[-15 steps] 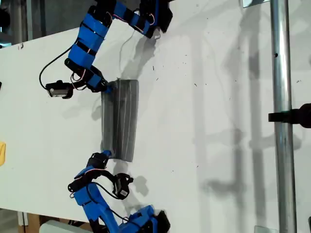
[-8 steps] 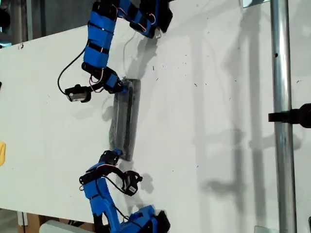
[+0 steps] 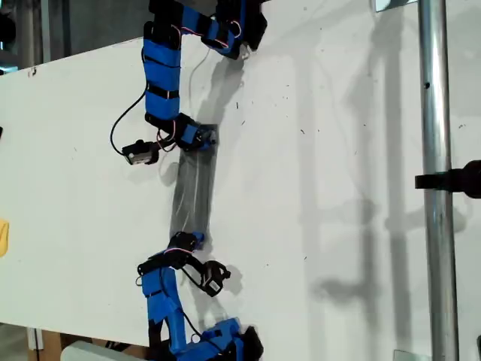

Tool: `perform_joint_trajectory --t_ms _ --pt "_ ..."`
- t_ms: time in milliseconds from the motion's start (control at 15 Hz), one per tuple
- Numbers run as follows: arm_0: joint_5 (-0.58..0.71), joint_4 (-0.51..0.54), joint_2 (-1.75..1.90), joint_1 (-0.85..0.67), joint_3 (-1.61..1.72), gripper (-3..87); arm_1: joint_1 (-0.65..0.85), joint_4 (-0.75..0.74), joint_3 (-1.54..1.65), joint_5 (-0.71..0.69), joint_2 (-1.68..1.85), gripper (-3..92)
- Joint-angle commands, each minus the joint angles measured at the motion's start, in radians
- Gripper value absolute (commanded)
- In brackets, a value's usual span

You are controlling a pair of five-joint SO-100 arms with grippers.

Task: Grasp corners of a towel and fold twice.

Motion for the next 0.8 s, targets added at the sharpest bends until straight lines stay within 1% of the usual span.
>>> perform_joint_trajectory --t_ms 0,67,133,267,333,400,467,533,600,667,733 --pt "0.003 0.071 0.049 -0.038 -0.029 23.8 0.038 0.078 0.002 0.011 0.055 24.6" --pt "0.003 0.117 0.110 -0.048 -0.029 26.7 0.049 0.123 0.015 0.011 0.144 28.4" --pt "0.000 0.173 0.198 -0.055 -0.018 27.5 0.063 0.179 0.028 0.009 0.249 36.5" --pt "-0.012 0.288 0.377 -0.103 0.006 27.2 0.147 0.350 0.044 0.026 0.456 38.2" --pt "-0.035 0.336 0.463 -0.137 0.031 27.4 0.201 0.422 0.080 0.061 0.594 37.9" --pt "-0.058 0.351 0.558 -0.143 0.077 27.6 0.247 0.474 0.130 0.115 0.749 37.2" --pt "-0.095 0.356 0.666 -0.129 0.138 27.8 0.222 0.472 0.181 0.169 0.916 34.6" --pt "-0.149 0.353 0.805 -0.103 0.222 27.8 0.166 0.471 0.215 0.264 1.052 32.8" --pt "-0.183 0.330 1.002 -0.049 0.325 27.5 0.137 0.509 0.270 0.399 1.180 32.1" --pt "-0.250 0.287 1.226 0.018 0.445 25.1 0.077 0.529 0.325 0.511 1.335 30.2" --pt "-0.322 0.261 1.451 0.106 0.557 22.0 0.009 0.545 0.353 0.586 1.482 30.1"
